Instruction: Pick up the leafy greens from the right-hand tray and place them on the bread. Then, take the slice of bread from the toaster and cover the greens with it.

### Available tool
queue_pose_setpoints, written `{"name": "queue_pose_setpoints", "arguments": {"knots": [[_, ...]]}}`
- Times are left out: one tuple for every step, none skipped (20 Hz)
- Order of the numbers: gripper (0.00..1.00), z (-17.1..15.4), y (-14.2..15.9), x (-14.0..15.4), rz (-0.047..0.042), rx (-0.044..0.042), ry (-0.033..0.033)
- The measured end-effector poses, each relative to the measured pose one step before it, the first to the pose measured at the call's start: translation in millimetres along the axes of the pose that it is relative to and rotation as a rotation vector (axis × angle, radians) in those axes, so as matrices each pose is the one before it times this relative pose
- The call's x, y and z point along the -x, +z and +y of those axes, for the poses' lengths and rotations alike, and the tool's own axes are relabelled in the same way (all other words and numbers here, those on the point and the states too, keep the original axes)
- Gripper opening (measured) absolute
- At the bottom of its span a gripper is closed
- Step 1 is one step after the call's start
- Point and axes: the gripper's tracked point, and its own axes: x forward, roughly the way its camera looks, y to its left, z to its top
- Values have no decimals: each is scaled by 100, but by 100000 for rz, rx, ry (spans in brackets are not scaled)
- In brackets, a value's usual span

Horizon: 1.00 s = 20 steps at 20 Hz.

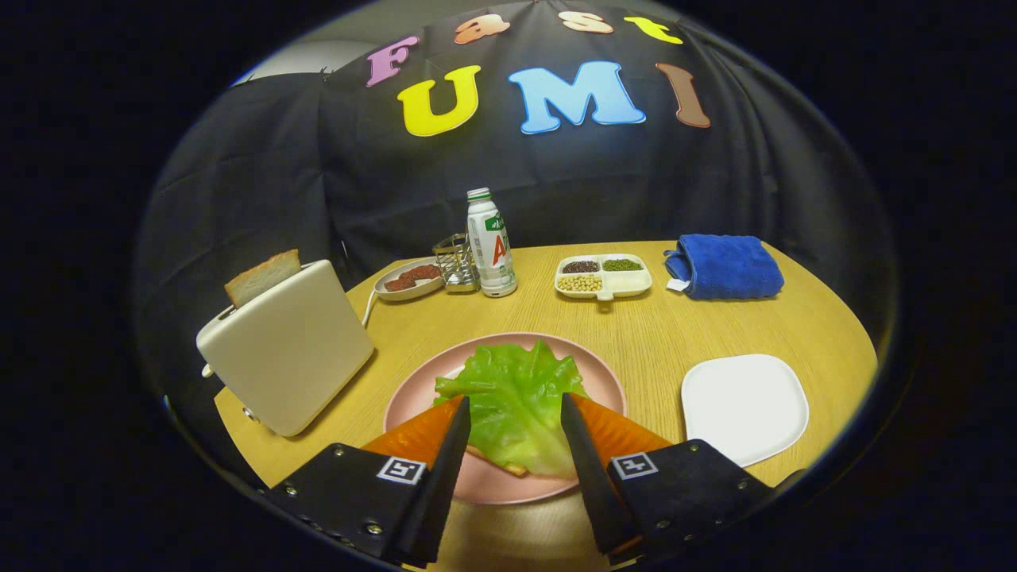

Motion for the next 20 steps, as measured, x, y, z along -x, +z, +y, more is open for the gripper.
{"name": "queue_pose_setpoints", "arguments": {"knots": [[70,157,382,264,-1221,65,-632],[70,197,423,259,-1067,-423,-808],[70,467,461,330,-1437,-939,-421],[70,590,609,247,-1338,-1076,-799],[70,534,447,303,-636,-1091,-1692],[70,959,600,246,-1010,-1118,-84],[70,1377,478,194,-717,-1316,112],[70,1544,547,111,-1130,-512,1196],[70,1630,448,75,-963,484,997],[70,1654,606,14,-1478,1000,1219],[70,1686,387,-58,-1179,553,975],[70,1782,416,-38,-418,-550,972],[70,1893,226,-46,-71,-1898,2016],[70,2394,389,-146,-738,-2637,4118],[70,1990,377,-255,-672,-2142,3102],[70,1593,149,-277,48,-1006,2028],[70,1475,-67,-270,211,-291,2228],[70,1440,-60,-377,27,144,1656],[70,1173,-64,-301,-253,526,941],[70,983,-31,-382,-332,1081,215]]}}
